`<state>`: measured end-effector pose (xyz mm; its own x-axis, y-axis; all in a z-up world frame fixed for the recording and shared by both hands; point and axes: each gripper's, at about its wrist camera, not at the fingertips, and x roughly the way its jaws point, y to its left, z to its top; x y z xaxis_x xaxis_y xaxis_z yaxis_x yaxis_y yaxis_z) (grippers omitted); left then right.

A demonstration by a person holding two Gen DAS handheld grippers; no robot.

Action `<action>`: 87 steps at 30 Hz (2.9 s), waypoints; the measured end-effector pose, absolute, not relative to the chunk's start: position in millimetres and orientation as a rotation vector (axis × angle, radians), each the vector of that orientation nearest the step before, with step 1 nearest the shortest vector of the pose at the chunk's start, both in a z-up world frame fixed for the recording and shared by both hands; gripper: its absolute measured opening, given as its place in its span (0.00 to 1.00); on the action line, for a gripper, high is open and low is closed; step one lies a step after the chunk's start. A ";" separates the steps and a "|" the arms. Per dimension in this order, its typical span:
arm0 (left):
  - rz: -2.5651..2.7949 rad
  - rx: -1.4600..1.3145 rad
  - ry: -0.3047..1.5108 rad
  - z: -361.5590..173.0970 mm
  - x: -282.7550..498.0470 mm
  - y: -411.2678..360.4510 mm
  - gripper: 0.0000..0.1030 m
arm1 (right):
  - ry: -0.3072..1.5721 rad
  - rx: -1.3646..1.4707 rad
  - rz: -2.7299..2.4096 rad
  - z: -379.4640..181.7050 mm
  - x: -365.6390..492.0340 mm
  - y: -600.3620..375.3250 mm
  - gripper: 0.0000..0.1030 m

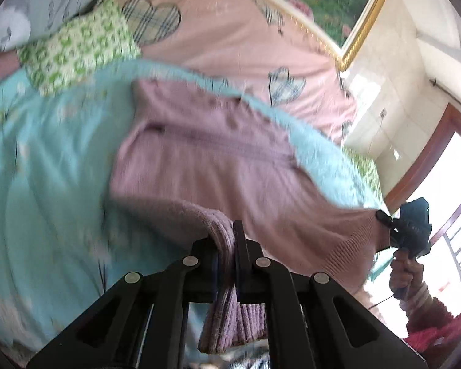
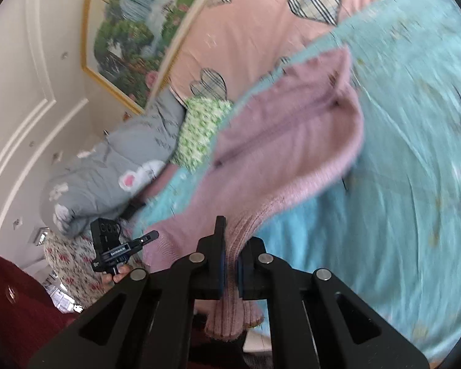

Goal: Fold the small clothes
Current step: 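Grasp the ribbed hem with both grippers and fold it toward the collar, then release the hem from both grippers onto the folded sweater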

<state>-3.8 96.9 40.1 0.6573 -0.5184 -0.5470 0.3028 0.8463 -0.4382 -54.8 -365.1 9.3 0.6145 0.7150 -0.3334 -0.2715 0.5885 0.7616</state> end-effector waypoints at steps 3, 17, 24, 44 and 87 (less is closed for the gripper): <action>-0.456 -0.339 0.666 59.2 23.9 100.0 0.05 | 0.623 0.755 0.614 21.8 -28.0 -376.0 0.06; -0.330 -0.327 0.631 82.7 220.9 80.0 0.05 | 0.633 0.787 0.419 26.5 161.2 -405.3 0.06; -0.243 -0.298 0.717 46.1 323.4 77.5 0.05 | 0.697 0.785 0.331 -7.3 252.4 -409.2 0.06; -0.297 -0.182 0.815 27.9 306.7 63.9 0.43 | 0.746 0.716 0.207 -26.7 270.7 -425.1 0.47; -0.241 -0.020 0.919 -18.8 260.5 6.5 0.56 | 0.989 0.415 0.142 -50.4 205.3 -353.3 0.32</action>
